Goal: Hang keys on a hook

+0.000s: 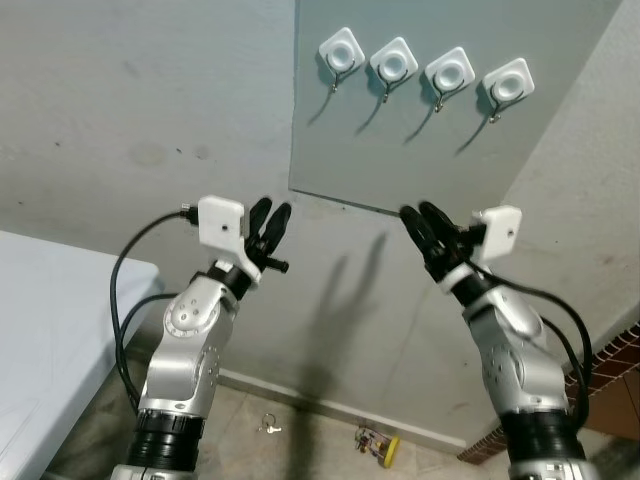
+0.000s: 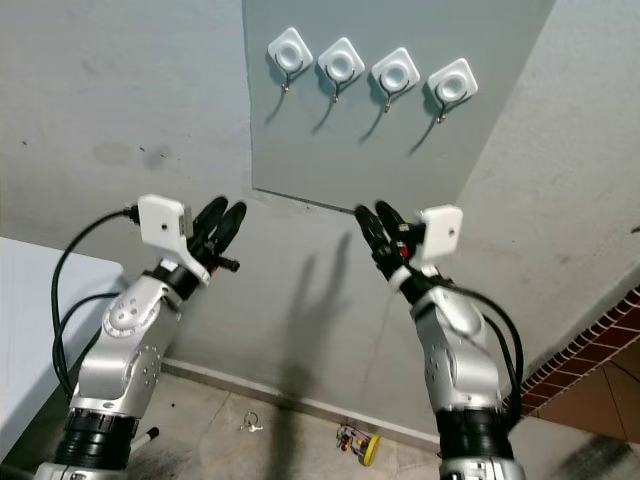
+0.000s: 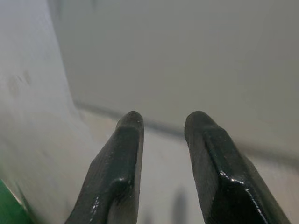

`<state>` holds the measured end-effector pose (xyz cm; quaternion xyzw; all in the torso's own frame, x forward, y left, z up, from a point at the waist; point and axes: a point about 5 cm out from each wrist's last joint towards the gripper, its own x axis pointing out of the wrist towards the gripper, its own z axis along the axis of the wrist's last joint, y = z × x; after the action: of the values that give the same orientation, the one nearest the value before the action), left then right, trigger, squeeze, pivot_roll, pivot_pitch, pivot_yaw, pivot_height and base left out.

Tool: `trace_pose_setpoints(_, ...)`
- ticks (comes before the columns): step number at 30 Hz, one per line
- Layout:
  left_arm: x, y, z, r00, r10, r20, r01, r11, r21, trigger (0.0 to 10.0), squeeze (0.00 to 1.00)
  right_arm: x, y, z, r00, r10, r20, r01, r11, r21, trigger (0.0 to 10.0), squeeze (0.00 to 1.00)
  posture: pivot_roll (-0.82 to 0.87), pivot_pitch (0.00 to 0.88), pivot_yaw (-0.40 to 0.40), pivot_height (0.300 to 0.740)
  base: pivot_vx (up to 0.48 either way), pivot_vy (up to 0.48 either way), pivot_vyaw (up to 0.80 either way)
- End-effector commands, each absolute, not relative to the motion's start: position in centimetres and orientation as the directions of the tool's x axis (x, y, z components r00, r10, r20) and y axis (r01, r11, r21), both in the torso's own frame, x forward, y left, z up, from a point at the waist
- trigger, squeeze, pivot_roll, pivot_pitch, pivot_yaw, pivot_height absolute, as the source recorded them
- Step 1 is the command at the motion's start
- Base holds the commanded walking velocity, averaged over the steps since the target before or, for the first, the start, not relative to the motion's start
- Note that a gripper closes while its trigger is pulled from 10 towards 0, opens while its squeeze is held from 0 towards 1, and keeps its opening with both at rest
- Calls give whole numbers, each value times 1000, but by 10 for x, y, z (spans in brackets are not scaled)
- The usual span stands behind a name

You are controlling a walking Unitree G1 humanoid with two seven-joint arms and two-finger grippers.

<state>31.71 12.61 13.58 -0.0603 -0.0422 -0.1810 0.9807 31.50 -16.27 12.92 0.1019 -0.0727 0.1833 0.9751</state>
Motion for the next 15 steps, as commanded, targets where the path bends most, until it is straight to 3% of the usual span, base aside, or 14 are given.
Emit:
trace_pose_setpoints(1,316,131,122,946,-318,64,324,939,-119,10000,0,311,-167,114,949,288,128,-308,935,175,10000,0,-66,0,-47,740,0,0,0)
trace_pose_setpoints(8,313,135,111,959,-279,43,282,944,-171,10000,0,296,-169,87,984,174,45,-180,964,197,10000,0,-78,0,-37,740,0,0,0)
trace_pose_setpoints(11,313,137,109,963,-262,67,269,950,-161,10000,0,291,-174,84,995,92,47,-99,981,165,10000,0,-83,0,-31,740,0,0,0)
trace_pose_setpoints(15,315,141,106,970,-237,57,243,956,-166,10000,0,291,-175,84,995,93,30,-95,993,68,10000,0,-84,0,-27,740,0,0,0)
